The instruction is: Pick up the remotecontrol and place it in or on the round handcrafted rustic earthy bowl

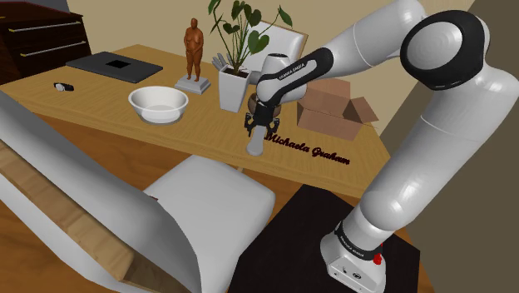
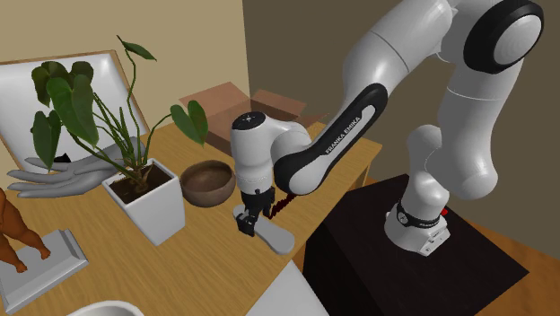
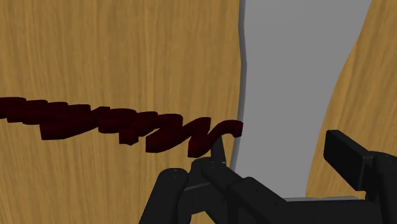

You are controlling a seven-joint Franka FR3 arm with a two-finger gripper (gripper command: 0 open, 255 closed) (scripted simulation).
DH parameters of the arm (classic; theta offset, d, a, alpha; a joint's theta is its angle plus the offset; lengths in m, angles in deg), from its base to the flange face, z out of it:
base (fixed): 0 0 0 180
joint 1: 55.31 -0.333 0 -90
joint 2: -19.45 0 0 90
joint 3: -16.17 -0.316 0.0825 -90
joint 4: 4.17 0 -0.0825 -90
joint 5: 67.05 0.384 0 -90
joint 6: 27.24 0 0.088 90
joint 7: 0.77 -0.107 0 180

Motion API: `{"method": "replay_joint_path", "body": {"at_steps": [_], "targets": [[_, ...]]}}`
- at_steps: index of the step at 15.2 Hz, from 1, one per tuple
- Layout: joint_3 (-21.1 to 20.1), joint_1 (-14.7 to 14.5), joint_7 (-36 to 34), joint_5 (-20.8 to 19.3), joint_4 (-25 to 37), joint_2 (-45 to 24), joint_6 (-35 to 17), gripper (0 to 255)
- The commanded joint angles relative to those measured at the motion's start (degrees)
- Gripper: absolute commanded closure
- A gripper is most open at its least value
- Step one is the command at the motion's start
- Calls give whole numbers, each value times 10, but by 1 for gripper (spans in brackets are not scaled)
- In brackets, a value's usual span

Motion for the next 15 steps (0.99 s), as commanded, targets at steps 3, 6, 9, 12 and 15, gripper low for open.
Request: {"method": "replay_joint_path", "body": {"at_steps": [3,6,9,12,15], "targets": [[0,0,0,0,0,0,0,255],[0,0,0,0,2,6,8,255],[0,0,1,2,10,21,30,255],[0,0,2,3,18,36,53,255],[0,0,3,3,27,49,76,255]]}}
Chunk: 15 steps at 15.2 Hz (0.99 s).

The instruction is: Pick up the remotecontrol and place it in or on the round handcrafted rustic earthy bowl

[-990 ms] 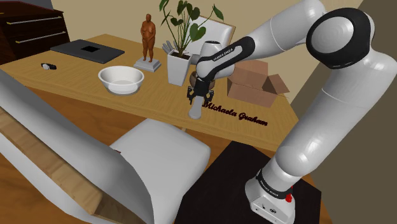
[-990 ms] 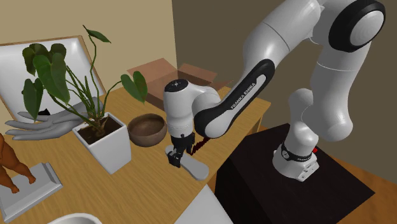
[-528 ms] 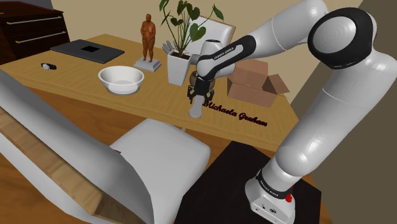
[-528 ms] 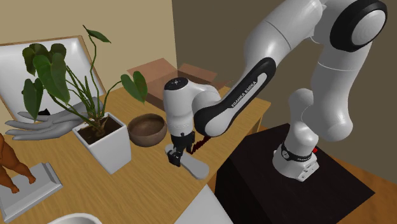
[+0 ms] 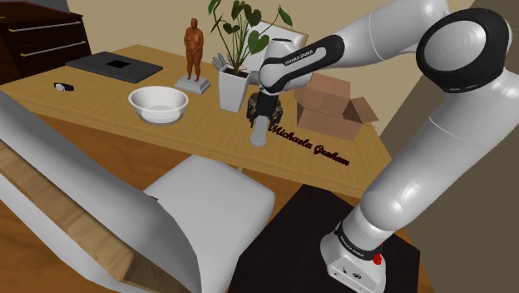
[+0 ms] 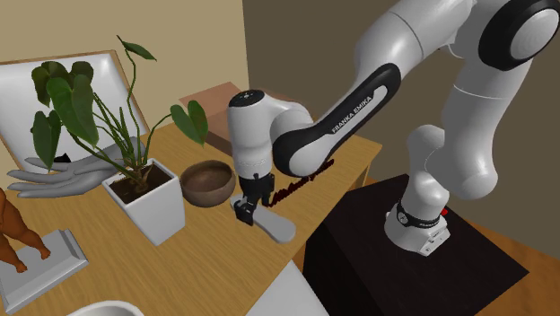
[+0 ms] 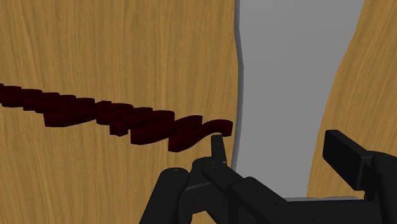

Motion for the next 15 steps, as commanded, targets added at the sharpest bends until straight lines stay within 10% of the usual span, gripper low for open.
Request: {"method": "replay_joint_path", "body": {"at_steps": [1,15], "targets": [[-1,-1,-1,1,6,9,16,255],[0,-1,2,3,67,56,123,255]]}}
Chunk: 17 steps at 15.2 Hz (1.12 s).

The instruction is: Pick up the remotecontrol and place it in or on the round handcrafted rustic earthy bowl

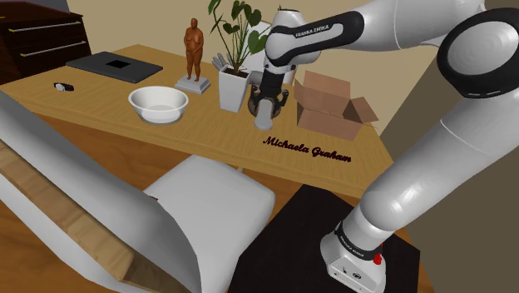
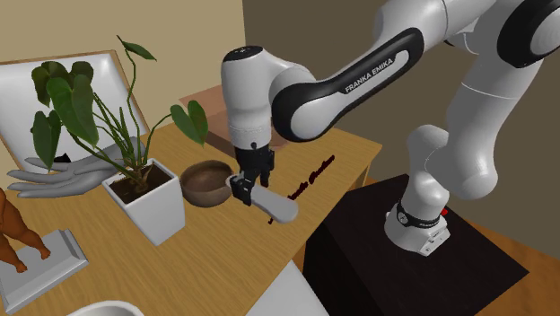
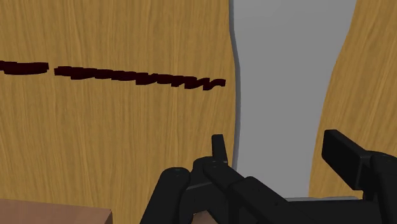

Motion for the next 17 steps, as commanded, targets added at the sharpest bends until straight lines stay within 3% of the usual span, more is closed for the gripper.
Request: {"method": "replay_joint_path", "body": {"at_steps": [1,8,17], "targets": [[0,0,0,0,10,4,14,255],[0,0,1,1,46,17,63,255],[40,40,82,2,244,-139,104,255]]}}
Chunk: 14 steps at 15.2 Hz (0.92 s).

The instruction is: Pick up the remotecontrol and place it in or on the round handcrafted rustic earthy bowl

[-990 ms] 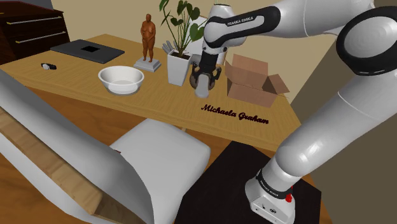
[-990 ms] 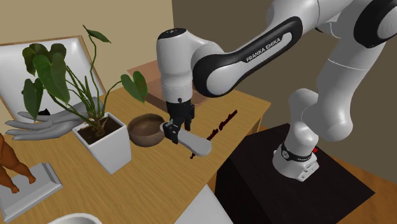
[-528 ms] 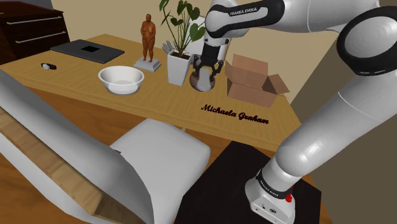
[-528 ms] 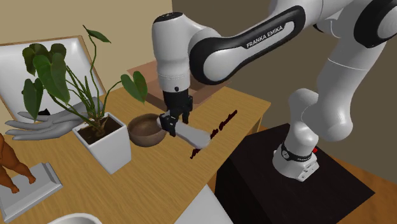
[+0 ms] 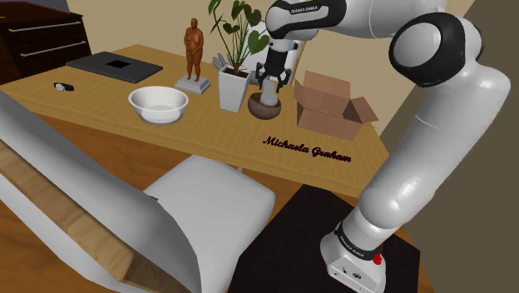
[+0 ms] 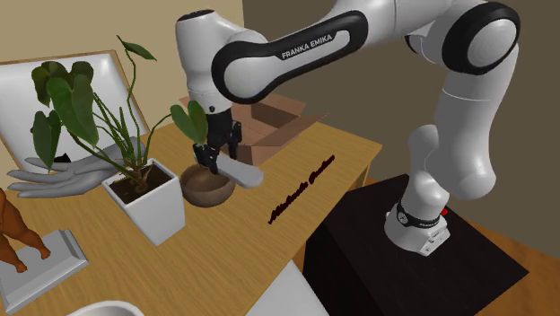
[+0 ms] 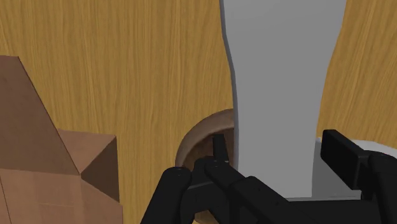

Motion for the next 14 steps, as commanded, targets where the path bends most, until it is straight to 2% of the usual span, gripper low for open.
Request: {"method": "replay_joint_path", "body": {"at_steps": [1,5,7,14], "targets": [[7,10,18,2,45,-33,12,255],[18,30,49,10,167,-117,49,255],[22,44,67,15,256,-175,80,255],[22,43,66,15,203,-176,26,255]]}}
